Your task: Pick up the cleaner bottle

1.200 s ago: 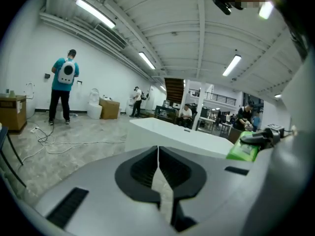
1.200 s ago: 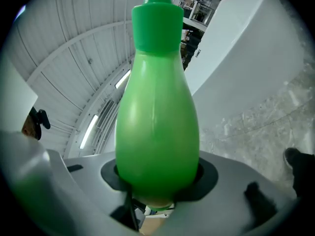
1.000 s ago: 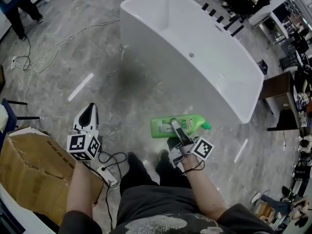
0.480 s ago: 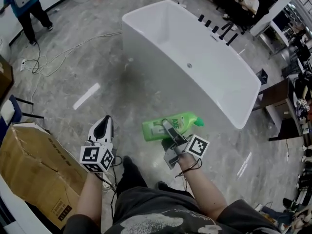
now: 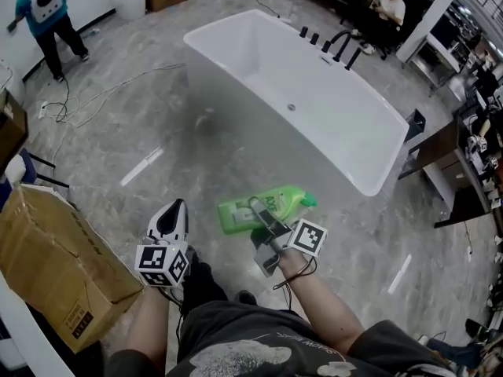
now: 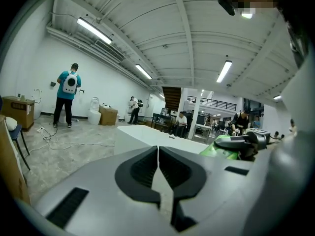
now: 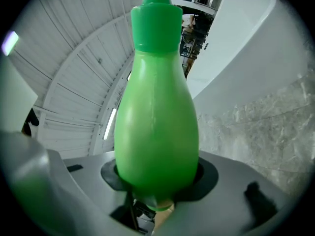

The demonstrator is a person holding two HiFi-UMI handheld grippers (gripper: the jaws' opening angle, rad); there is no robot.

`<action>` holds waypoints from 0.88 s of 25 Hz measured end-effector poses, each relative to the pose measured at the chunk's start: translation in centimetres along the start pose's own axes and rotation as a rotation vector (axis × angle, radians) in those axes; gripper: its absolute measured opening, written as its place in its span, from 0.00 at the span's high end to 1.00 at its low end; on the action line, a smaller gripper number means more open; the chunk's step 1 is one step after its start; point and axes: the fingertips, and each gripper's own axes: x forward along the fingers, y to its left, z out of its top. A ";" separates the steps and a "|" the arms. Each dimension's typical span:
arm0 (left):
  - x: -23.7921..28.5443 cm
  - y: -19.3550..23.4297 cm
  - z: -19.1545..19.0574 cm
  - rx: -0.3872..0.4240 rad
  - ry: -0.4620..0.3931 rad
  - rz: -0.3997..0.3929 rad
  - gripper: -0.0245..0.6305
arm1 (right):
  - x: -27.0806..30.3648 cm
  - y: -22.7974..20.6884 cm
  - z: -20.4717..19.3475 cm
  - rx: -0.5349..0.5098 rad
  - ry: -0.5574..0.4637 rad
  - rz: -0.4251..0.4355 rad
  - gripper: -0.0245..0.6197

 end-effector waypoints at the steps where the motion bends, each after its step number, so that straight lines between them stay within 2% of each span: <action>1: -0.7 -1.2 -0.5 0.002 0.003 0.003 0.93 | -1.3 -0.1 -0.2 0.005 0.001 0.002 0.65; 6: -4.5 -7.2 -2.5 -0.002 0.002 0.019 0.93 | -8.1 -0.7 -0.7 0.024 0.010 0.001 0.65; 10: -7.3 -10.3 -3.2 -0.001 -0.013 0.037 0.93 | -12.3 -1.0 -1.7 0.011 0.043 -0.009 0.65; 14: -9.6 -12.1 -4.3 0.018 -0.004 0.046 0.93 | -14.8 -1.1 -2.3 0.019 0.034 0.001 0.65; 22: -13.3 -12.8 -5.3 0.021 -0.004 0.067 0.93 | -16.2 0.1 -4.5 -0.010 0.061 0.036 0.65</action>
